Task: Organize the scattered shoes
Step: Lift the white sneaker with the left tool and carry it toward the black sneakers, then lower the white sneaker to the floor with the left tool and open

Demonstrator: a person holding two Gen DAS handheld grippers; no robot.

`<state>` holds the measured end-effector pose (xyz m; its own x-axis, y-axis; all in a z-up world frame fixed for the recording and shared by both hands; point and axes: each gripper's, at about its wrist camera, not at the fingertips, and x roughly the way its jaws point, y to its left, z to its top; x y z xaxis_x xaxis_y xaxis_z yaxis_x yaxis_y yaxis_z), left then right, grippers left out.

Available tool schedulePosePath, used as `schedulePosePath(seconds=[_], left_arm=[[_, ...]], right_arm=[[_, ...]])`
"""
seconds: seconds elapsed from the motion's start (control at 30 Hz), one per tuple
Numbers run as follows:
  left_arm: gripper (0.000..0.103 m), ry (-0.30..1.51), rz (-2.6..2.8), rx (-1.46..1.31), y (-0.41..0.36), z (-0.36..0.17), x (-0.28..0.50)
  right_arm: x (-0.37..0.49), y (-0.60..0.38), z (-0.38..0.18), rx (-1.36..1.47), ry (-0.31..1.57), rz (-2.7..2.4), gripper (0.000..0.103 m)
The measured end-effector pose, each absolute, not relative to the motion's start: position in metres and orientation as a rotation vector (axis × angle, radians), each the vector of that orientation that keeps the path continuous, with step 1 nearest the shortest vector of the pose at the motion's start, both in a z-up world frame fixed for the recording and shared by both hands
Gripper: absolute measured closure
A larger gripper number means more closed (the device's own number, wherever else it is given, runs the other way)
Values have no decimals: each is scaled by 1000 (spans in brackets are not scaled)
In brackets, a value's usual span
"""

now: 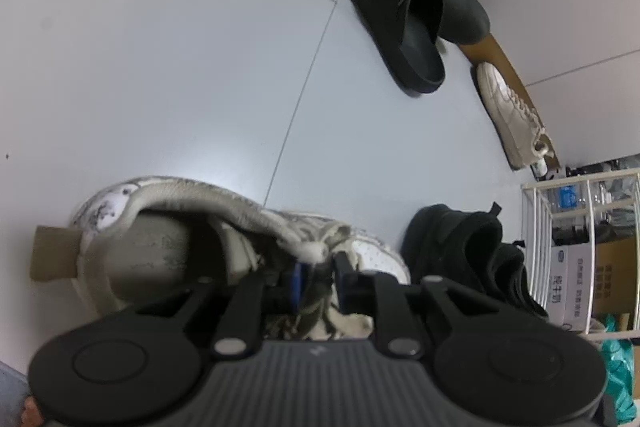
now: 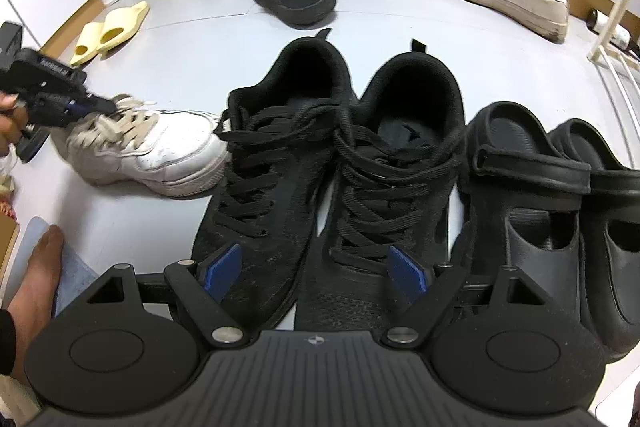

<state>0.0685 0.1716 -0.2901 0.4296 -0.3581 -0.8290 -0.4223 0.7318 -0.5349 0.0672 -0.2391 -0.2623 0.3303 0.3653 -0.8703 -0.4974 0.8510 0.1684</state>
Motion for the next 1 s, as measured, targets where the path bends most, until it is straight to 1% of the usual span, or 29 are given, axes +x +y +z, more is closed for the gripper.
schedulePosePath(seconds=[0.07,0.1,0.4,0.5,0.57,0.6,0.67,0.7,0.77,1.0], left_arm=[[68,1146,49,-795,171,-286,67],[67,1139,51,-798,171,-285,65],[66,1029,32,-776,180,-260,44],[62,1012,34,-753,186,-254,45],[51,1006,29,-749,189,-251,45],[48,1002,31,-750,193,-249,46],[34,991,41,-749,199,-246,46],[32,972,57,-745,204,-242,46],[25,946,51,-755,208,-239,45],[16,917,-2,-779,212,-235,41]], right_arm=[[67,-231,-254,-189,1090,595,19],[68,-227,-249,-201,1087,607,19],[85,-184,-187,-359,1030,709,19],[83,-164,-173,-423,1017,751,19],[82,-147,-156,-421,1041,800,19],[81,-142,-149,-381,1062,823,19],[80,-131,-138,-376,1069,842,19],[79,-129,-137,-380,1066,842,19],[74,-110,-130,-446,1021,819,19],[70,-72,-139,-402,991,829,19]])
